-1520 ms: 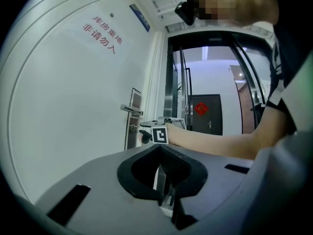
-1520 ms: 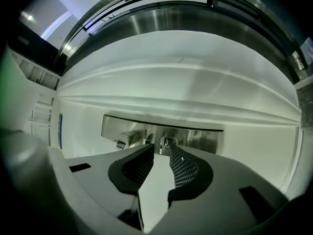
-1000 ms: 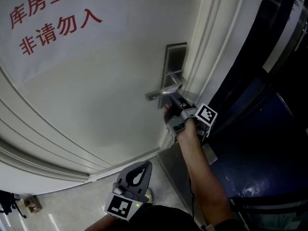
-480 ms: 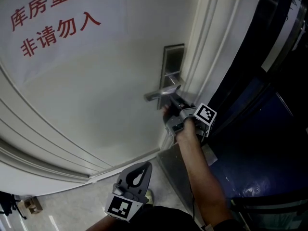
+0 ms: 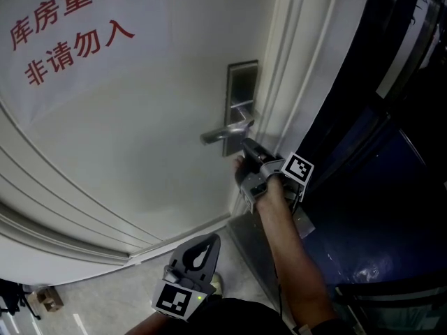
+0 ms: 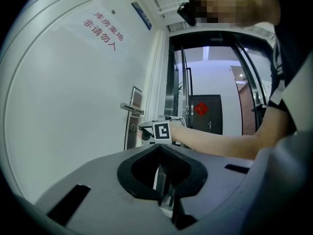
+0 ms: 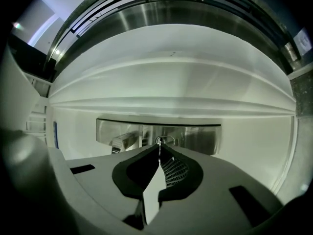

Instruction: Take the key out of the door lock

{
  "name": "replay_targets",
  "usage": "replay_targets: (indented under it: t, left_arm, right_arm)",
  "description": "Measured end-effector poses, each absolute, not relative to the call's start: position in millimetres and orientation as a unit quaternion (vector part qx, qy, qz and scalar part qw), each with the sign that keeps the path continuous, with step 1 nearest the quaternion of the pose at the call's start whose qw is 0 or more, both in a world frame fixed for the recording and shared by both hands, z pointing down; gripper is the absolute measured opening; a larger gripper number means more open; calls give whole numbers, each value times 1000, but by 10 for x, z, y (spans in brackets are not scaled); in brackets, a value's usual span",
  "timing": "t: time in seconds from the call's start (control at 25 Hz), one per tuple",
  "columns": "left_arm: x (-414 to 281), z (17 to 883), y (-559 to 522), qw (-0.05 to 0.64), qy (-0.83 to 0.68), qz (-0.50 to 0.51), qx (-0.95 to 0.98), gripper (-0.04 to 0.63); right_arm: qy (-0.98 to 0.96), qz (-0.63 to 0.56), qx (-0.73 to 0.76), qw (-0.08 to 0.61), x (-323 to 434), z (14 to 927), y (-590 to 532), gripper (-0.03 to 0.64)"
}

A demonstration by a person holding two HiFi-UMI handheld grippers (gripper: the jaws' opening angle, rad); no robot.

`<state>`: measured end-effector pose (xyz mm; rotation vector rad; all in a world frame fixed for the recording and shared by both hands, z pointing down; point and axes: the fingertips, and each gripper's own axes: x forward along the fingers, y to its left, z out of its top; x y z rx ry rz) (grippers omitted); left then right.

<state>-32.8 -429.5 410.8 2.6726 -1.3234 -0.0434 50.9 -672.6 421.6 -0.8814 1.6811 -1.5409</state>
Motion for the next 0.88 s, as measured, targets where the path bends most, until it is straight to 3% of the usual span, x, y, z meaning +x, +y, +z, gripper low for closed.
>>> replay_targets:
  t: [0.88]
  left_arm:
    - [25,4022,-3943,64,-435,-10,898,6]
  right_arm:
    - [635,-601,-337,349,744,4262,-6209,20]
